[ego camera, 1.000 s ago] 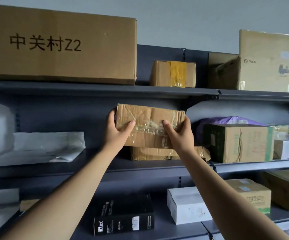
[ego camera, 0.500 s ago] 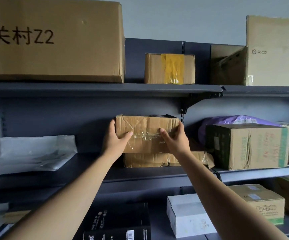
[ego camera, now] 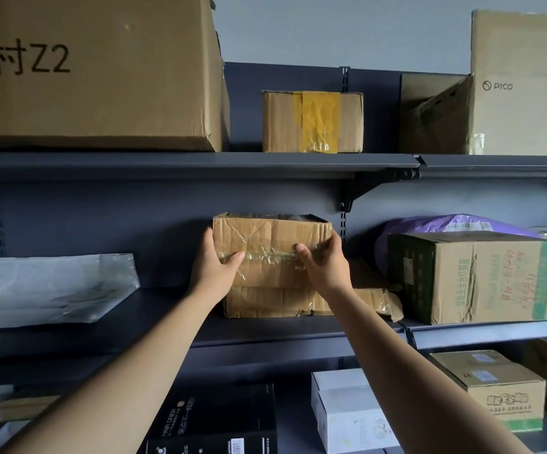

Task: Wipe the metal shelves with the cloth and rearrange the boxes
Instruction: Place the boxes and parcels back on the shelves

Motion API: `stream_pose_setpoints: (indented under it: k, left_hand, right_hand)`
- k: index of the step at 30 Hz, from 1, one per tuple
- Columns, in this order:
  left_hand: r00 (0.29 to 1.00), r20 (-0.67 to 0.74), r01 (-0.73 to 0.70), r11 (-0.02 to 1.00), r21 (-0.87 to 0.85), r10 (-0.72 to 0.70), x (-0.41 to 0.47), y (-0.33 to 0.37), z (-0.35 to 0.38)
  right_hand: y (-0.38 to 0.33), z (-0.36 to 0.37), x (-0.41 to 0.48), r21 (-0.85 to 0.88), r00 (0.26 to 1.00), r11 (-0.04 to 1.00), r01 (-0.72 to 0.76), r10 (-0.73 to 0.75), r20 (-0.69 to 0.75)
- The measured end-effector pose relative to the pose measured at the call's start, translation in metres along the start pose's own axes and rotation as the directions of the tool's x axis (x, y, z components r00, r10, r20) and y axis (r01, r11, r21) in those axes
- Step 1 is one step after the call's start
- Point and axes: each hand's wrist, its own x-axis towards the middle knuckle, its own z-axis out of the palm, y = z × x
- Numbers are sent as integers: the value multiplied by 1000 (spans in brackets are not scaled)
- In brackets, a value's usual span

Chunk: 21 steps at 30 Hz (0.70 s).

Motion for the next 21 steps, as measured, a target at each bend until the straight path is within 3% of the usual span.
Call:
stream_pose_setpoints:
  k: [5,21]
  left_hand:
    - [1000,-12,0,1000,2,1,-14,-5,-5]
    - [994,-93,-52,998,-26,50,-57,-18,4]
  right_hand:
    - [0,-5,-10,-51,1000,999,9,-9,-2]
    - [7,-28,-58,41,999,999,34,-35,24]
